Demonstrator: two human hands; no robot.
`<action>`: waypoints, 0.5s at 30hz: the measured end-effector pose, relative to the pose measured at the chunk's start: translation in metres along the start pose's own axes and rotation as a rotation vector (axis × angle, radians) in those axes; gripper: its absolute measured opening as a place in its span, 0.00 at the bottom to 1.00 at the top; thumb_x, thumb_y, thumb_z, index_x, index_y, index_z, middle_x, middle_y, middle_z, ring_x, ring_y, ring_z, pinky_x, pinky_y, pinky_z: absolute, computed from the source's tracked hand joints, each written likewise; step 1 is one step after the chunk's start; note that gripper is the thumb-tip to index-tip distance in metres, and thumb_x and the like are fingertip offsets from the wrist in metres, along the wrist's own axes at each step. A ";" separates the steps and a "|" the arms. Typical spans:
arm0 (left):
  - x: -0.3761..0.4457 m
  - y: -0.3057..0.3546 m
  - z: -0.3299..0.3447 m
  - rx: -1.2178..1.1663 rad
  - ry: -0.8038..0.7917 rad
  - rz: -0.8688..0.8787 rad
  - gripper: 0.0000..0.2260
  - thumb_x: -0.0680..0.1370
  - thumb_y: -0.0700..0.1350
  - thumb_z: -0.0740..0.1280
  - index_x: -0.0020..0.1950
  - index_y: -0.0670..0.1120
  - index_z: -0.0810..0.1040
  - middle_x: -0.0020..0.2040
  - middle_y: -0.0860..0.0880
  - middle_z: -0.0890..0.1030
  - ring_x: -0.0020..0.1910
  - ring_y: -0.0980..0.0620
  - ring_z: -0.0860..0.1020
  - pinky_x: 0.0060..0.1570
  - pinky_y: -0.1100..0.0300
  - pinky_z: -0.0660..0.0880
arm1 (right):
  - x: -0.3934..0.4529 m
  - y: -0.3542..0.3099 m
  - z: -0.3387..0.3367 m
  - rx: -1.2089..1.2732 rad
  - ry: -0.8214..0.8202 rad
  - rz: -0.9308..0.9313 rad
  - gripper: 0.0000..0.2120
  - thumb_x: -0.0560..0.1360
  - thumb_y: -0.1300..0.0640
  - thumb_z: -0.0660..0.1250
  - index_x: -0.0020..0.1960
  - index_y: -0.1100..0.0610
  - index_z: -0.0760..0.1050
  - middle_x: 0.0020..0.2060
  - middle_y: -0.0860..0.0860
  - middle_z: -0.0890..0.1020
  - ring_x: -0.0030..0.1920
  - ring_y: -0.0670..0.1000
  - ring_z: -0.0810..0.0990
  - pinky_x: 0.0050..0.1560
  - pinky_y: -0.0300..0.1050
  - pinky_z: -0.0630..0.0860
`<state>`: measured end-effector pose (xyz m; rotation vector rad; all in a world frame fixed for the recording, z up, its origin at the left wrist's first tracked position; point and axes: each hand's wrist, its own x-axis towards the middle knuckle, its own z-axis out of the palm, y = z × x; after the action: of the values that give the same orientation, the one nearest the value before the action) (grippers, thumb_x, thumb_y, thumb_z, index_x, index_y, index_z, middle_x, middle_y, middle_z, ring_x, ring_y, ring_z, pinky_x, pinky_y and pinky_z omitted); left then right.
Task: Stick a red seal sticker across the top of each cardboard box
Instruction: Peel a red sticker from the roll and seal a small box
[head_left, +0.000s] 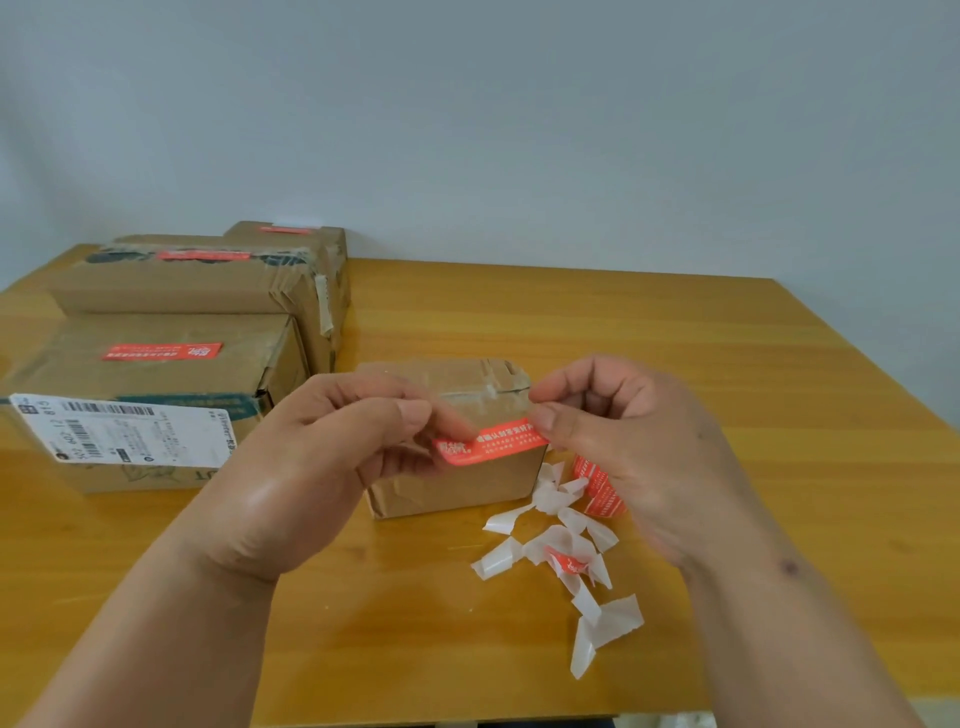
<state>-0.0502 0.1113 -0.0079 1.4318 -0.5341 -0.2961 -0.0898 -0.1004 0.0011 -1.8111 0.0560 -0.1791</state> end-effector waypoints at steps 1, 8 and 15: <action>0.000 0.000 -0.002 0.072 0.022 -0.018 0.12 0.67 0.51 0.70 0.42 0.45 0.87 0.40 0.41 0.83 0.41 0.45 0.81 0.43 0.55 0.78 | 0.002 0.000 0.002 -0.032 0.016 0.001 0.04 0.70 0.58 0.74 0.41 0.50 0.82 0.31 0.44 0.81 0.35 0.42 0.78 0.43 0.44 0.78; 0.018 0.016 -0.009 0.627 0.227 -0.151 0.05 0.74 0.45 0.73 0.46 0.54 0.79 0.36 0.53 0.84 0.31 0.60 0.80 0.29 0.71 0.70 | 0.025 -0.010 0.029 -0.498 0.077 -0.158 0.05 0.75 0.54 0.70 0.41 0.46 0.77 0.35 0.39 0.78 0.39 0.37 0.76 0.42 0.29 0.71; 0.049 0.027 -0.005 1.090 0.265 -0.245 0.06 0.75 0.48 0.70 0.39 0.54 0.79 0.37 0.57 0.79 0.36 0.60 0.77 0.31 0.67 0.68 | 0.057 -0.006 0.046 -0.896 0.112 -0.319 0.04 0.77 0.53 0.64 0.47 0.46 0.77 0.40 0.39 0.77 0.49 0.46 0.73 0.60 0.47 0.60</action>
<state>-0.0090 0.0949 0.0272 2.5578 -0.2869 0.0285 -0.0271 -0.0625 0.0016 -2.6974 -0.0908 -0.5471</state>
